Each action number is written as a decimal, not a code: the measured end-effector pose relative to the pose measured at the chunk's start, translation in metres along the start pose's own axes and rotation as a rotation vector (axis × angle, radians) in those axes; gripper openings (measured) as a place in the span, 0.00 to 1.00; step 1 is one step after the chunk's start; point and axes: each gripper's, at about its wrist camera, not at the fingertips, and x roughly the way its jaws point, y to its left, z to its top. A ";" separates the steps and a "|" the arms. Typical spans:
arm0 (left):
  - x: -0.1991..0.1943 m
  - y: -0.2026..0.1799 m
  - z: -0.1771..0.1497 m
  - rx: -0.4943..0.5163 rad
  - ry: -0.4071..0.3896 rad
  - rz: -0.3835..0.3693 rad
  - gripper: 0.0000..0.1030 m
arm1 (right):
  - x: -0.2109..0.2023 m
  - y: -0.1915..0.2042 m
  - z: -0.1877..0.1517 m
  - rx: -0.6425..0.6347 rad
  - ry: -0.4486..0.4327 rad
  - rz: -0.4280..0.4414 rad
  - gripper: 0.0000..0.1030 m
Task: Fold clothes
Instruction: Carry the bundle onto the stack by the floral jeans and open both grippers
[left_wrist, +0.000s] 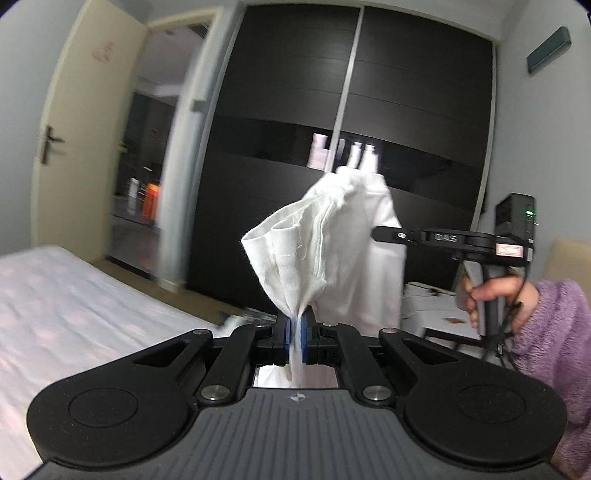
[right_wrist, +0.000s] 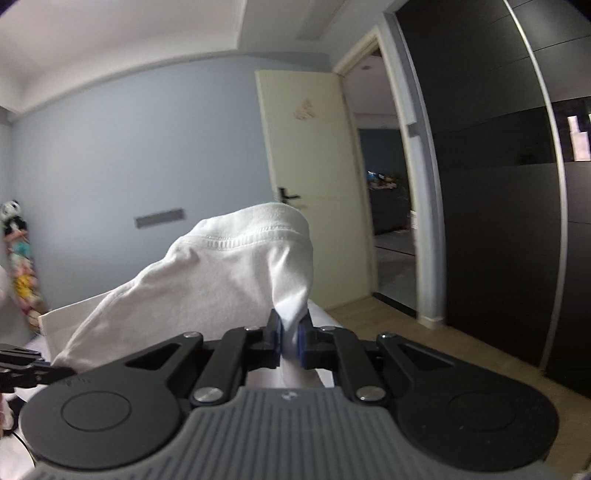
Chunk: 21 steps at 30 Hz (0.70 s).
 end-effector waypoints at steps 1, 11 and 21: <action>0.003 -0.001 -0.005 -0.015 0.009 -0.020 0.03 | -0.001 -0.008 0.001 -0.006 0.016 -0.016 0.10; 0.048 0.039 -0.059 -0.126 0.183 0.006 0.03 | 0.059 -0.059 -0.046 0.034 0.244 -0.054 0.10; 0.093 0.113 -0.098 -0.205 0.300 0.143 0.03 | 0.183 -0.048 -0.104 0.062 0.407 0.011 0.10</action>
